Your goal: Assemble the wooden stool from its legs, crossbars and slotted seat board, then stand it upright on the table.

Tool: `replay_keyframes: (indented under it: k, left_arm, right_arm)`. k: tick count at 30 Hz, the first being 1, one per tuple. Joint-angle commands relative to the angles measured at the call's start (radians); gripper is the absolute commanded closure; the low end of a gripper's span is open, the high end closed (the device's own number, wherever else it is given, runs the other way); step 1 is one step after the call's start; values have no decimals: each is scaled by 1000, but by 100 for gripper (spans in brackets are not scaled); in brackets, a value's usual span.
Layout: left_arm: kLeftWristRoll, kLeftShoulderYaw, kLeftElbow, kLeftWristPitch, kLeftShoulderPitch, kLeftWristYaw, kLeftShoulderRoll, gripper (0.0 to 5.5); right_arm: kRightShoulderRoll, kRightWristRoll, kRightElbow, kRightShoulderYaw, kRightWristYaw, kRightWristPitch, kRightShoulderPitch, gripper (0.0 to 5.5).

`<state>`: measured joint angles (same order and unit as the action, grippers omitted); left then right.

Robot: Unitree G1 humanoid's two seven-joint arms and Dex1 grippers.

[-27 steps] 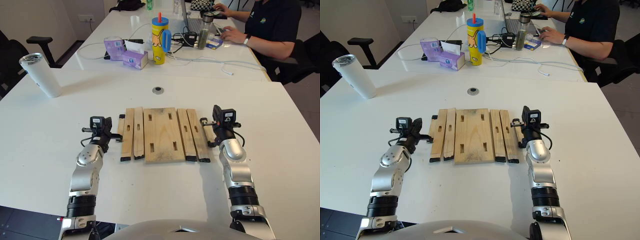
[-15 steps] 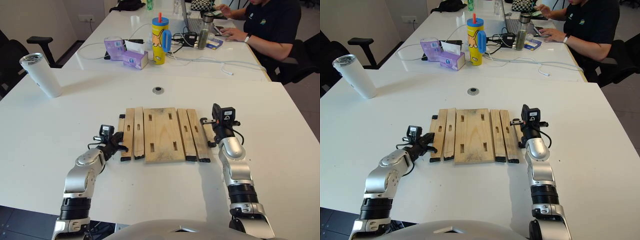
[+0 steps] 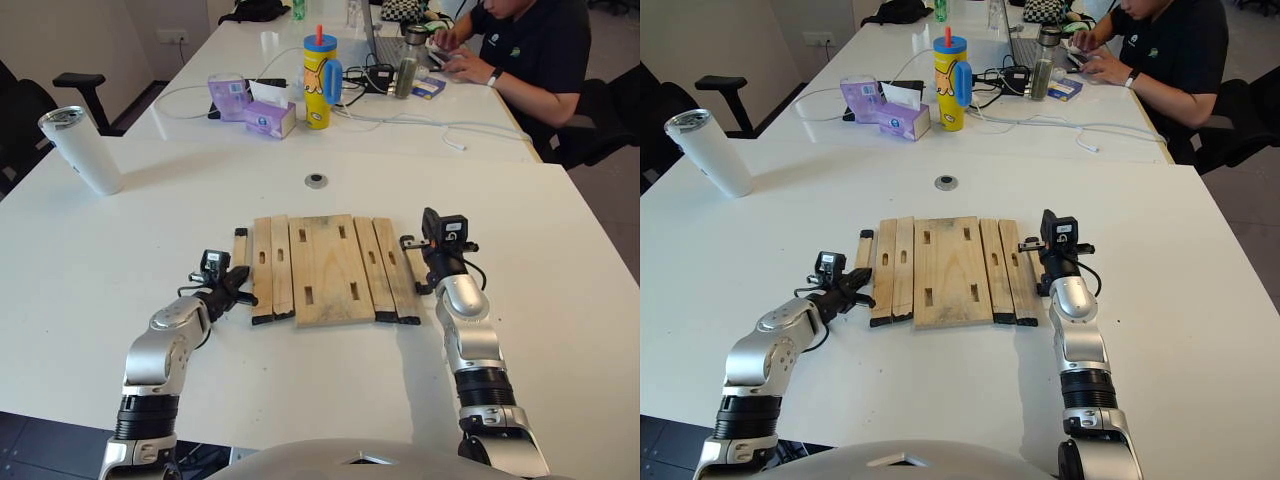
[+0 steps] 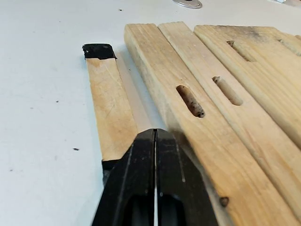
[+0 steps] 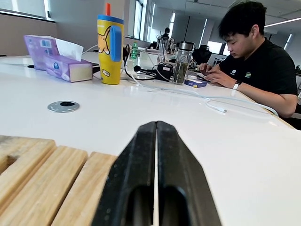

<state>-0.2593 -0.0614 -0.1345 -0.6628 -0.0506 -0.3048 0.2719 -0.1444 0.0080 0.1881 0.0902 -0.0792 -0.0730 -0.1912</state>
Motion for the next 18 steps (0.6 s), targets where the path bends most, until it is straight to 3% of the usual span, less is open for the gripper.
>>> replay_keyframes:
  k: [1, 10, 18]
  left_arm:
    - [8, -15, -22, 8, 7, 12, 11, 520]
    - [17, -42, -13, 45, -25, 46, 2, 382]
    - [63, -1, 43, 70, -14, 59, 2, 382]
  right_arm:
    - [-4, -2, -1, -8, -6, -6, -8, 550]
    - [-6, -3, 1, -12, -4, -10, -9, 550]
    - [-10, -4, -1, -15, -4, -11, -8, 550]
